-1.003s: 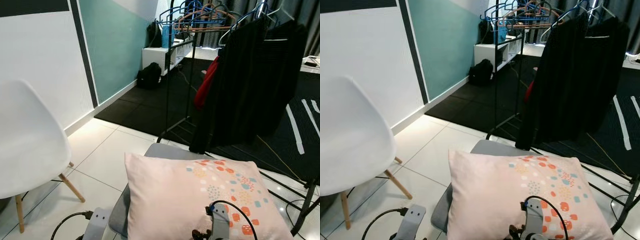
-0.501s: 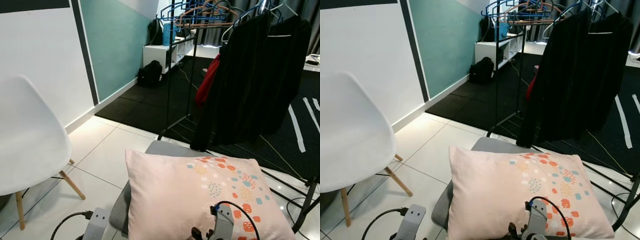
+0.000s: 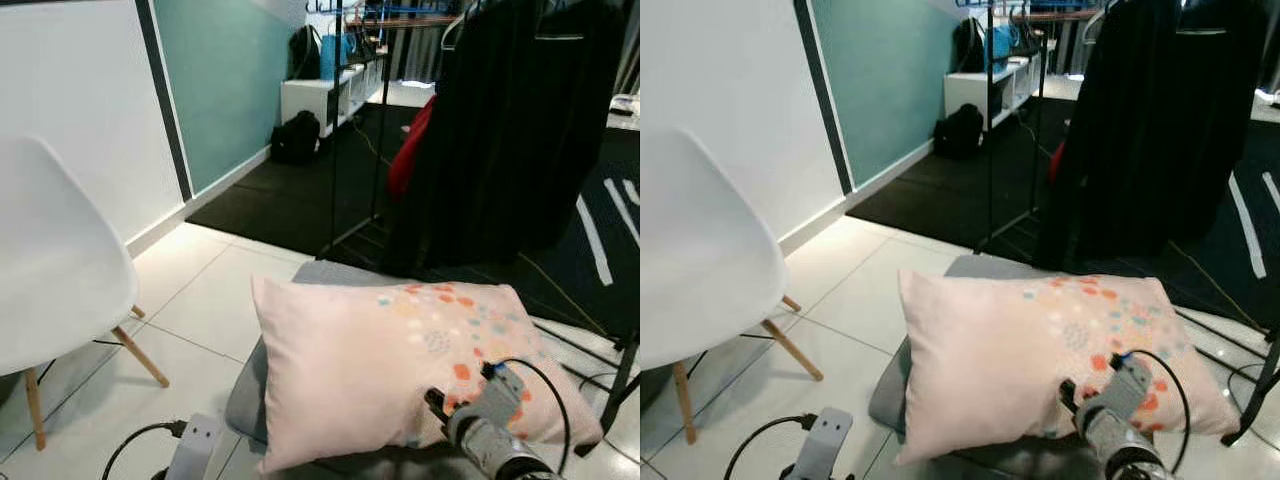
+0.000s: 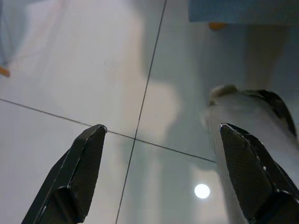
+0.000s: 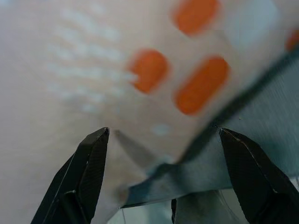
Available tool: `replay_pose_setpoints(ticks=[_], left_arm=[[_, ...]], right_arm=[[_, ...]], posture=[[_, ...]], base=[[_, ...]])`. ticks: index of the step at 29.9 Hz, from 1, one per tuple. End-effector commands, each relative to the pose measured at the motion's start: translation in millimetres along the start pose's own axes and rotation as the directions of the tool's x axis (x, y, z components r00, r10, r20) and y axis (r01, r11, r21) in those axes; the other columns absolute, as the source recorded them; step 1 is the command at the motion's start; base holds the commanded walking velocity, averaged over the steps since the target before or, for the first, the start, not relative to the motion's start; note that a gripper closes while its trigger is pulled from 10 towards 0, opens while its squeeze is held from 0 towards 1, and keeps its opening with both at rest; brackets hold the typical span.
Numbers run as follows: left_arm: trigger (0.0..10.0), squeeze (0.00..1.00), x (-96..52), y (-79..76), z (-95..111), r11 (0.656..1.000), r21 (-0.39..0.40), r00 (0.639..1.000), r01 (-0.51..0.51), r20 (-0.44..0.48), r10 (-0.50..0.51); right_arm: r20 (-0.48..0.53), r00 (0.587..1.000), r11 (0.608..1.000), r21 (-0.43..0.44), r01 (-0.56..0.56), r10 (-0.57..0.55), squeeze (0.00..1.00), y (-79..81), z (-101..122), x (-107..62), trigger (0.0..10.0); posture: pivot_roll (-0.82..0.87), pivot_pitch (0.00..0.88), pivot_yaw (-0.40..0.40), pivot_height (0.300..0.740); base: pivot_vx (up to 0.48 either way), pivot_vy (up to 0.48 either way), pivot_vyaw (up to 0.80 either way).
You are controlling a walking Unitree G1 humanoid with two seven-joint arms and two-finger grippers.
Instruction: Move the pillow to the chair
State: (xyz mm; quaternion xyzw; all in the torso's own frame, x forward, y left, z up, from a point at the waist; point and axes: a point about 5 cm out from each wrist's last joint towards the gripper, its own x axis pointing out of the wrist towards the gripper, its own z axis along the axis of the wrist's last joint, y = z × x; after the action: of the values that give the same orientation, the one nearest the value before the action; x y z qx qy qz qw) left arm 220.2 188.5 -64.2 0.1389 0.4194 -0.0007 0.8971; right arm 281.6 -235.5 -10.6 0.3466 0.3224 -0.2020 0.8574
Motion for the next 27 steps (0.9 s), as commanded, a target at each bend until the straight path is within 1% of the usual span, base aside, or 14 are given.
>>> replay_pose_setpoints(ticks=[1, 4, 7, 8, 13, 16, 17, 19, 20, 22, 24, 25, 26, 27], left_arm=[[10.0, 0.00, -0.6, -0.6, -4.3, 1.000, 0.009, 1.000, 0.003, -0.014, -0.003], [10.0, 0.00, -0.8, 0.2, -5.5, 1.000, 0.013, 1.000, 0.003, -0.017, -0.003], [10.0, 0.00, -1.0, 1.0, -6.6, 1.000, 0.016, 1.000, 0.003, -0.019, -0.003], [10.0, 0.00, -1.0, 1.5, -7.0, 1.000, 0.018, 1.000, 0.003, -0.020, -0.003], [10.0, 0.00, -1.1, 2.1, -7.2, 1.000, 0.020, 1.000, 0.002, -0.020, -0.002], [10.0, 0.00, -1.2, 3.5, -7.8, 1.000, 0.022, 1.000, -0.001, -0.019, 0.001], [10.0, 0.00, -1.5, 5.3, -9.1, 1.000, 0.021, 1.000, -0.006, -0.017, 0.006], [10.0, 0.00, -1.9, 7.6, -11.0, 1.000, 0.020, 1.000, -0.012, -0.014, 0.012], [10.0, 0.00, -2.7, 10.1, -12.8, 1.000, 0.014, 1.000, -0.021, 0.001, 0.021], [10.0, 0.00, -3.0, 10.7, -13.4, 1.000, 0.012, 1.000, -0.023, 0.005, 0.023], [10.0, 0.00, -4.2, 13.3, -15.2, 0.999, -0.003, 0.999, -0.041, 0.030, 0.041], [10.0, 0.00, -4.2, 13.3, -15.2, 0.999, -0.003, 0.999, -0.041, 0.030, 0.041], [10.0, 0.00, -5.1, 15.1, -17.1, 0.999, -0.014, 0.998, -0.053, 0.042, 0.053], [10.0, 0.00, -6.7, 18.2, -20.7, 0.996, -0.040, 0.995, -0.076, 0.055, 0.078]], right_arm=[[-0.006, 1.000, 1.000, 0.029, -0.001, 0.001, 0.00, 2.8, -0.6, 0.4, 10.0], [-0.020, 1.000, 1.000, 0.030, 0.000, 0.001, 0.00, 3.3, -3.7, 0.5, 10.0], [-0.011, 1.000, 0.997, 0.072, -0.029, 0.030, 0.00, 7.2, -2.4, 0.8, 10.0], [0.011, 0.997, 0.991, 0.110, -0.075, 0.074, 0.00, 12.6, 1.3, 0.9, 10.0], [0.027, 0.994, 0.983, 0.150, -0.105, 0.102, 0.00, 16.6, 4.4, 1.0, 10.0], [0.049, 0.989, 0.968, 0.206, -0.144, 0.137, 0.00, 20.9, 7.5, 0.9, 10.0], [0.068, 0.982, 0.949, 0.254, -0.187, 0.175, 0.00, 24.7, 7.9, 0.7, 10.0], [0.092, 0.972, 0.922, 0.307, -0.235, 0.217, 0.00, 28.8, 7.9, 0.4, 10.0], [0.124, 0.955, 0.885, 0.359, -0.297, 0.270, 0.00, 34.6, 9.2, -0.2, 10.0], [0.132, 0.950, 0.875, 0.371, -0.312, 0.283, 0.00, 36.0, 9.6, -0.4, 10.0], [0.159, 0.924, 0.829, 0.407, -0.383, 0.349, 0.00, 43.0, 11.0, -1.5, 10.0], [0.159, 0.924, 0.829, 0.407, -0.383, 0.349, 0.00, 43.0, 11.0, -1.5, 10.0], [0.170, 0.904, 0.798, 0.428, -0.425, 0.391, 0.00, 47.5, 11.0, -2.4, 10.0], [0.185, 0.872, 0.756, 0.438, -0.485, 0.453, 0.00, 54.0, 10.9, -3.9, 10.0]], posture=[[-0.12, 0.037, -0.027, 0.570], [-0.11, 0.036, -0.022, 0.555], [-0.11, 0.038, -0.020, 0.540], [-0.10, 0.042, -0.016, 0.530], [-0.09, 0.046, -0.013, 0.515], [-0.08, 0.060, -0.004, 0.500], [-0.06, 0.079, 0.007, 0.495], [-0.06, 0.081, 0.009, 0.485], [-0.04, 0.095, 0.021, 0.475], [-0.04, 0.095, 0.021, 0.470], [-0.02, 0.114, 0.034, 0.460], [-0.02, 0.114, 0.034, 0.460], [0.00, 0.130, 0.042, 0.455], [0.01, 0.141, 0.053, 0.445]], base=[[0.000, 0.000, 0.00], [0.000, 0.000, 0.00], [0.000, 0.000, 0.00], [0.000, 0.000, 0.00], [0.000, 0.000, 0.00], [0.000, 0.000, 0.00], [0.000, 0.000, 0.00], [0.000, 0.000, 0.00], [0.000, 0.000, 0.00], [0.000, 0.000, 0.00], [0.000, 0.000, 0.00], [0.000, 0.000, 0.00], [0.000, 0.000, 0.00], [0.000, 0.000, 0.00]])
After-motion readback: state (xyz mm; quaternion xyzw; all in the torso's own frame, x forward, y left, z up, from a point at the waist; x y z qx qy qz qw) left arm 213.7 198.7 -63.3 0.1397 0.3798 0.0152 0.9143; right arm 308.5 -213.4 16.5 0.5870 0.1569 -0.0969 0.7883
